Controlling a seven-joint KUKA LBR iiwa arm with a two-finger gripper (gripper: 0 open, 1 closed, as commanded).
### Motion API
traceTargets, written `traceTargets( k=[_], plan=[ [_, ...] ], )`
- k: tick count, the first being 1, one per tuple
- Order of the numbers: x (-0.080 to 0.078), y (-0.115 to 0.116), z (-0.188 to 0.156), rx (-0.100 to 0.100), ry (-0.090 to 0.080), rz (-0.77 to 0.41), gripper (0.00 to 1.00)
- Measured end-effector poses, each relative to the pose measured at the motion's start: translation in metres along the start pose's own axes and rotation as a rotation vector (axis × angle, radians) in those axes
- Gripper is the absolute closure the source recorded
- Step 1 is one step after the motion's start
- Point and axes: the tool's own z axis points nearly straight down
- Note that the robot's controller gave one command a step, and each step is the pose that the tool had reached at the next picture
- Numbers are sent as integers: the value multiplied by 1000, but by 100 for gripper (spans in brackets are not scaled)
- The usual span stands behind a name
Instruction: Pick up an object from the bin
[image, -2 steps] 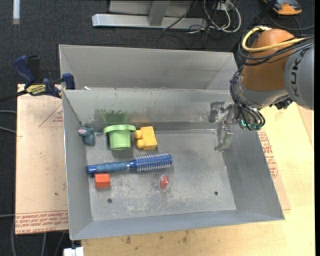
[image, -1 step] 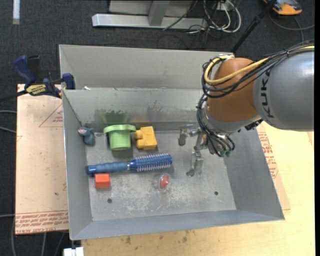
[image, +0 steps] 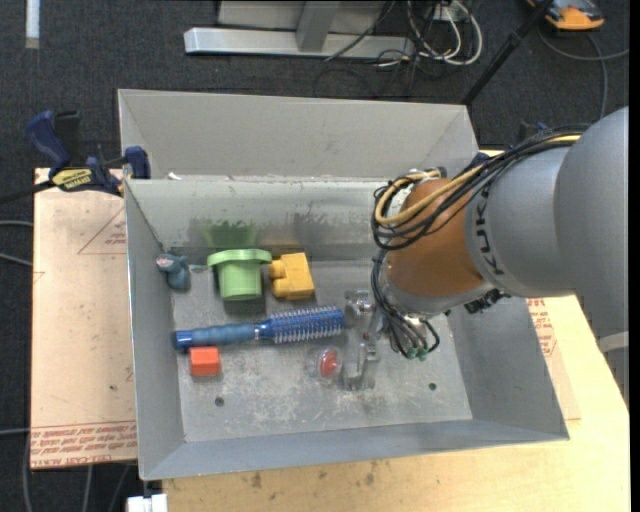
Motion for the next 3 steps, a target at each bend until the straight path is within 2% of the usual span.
traceTargets(
  k=[1,2,3],
  plan=[
    [-41,43,-5,-2,-13,11,0],
    [-39,40,-4,1,-8,14,100],
    [-21,25,-144,1,-15,43,100]
  ],
)
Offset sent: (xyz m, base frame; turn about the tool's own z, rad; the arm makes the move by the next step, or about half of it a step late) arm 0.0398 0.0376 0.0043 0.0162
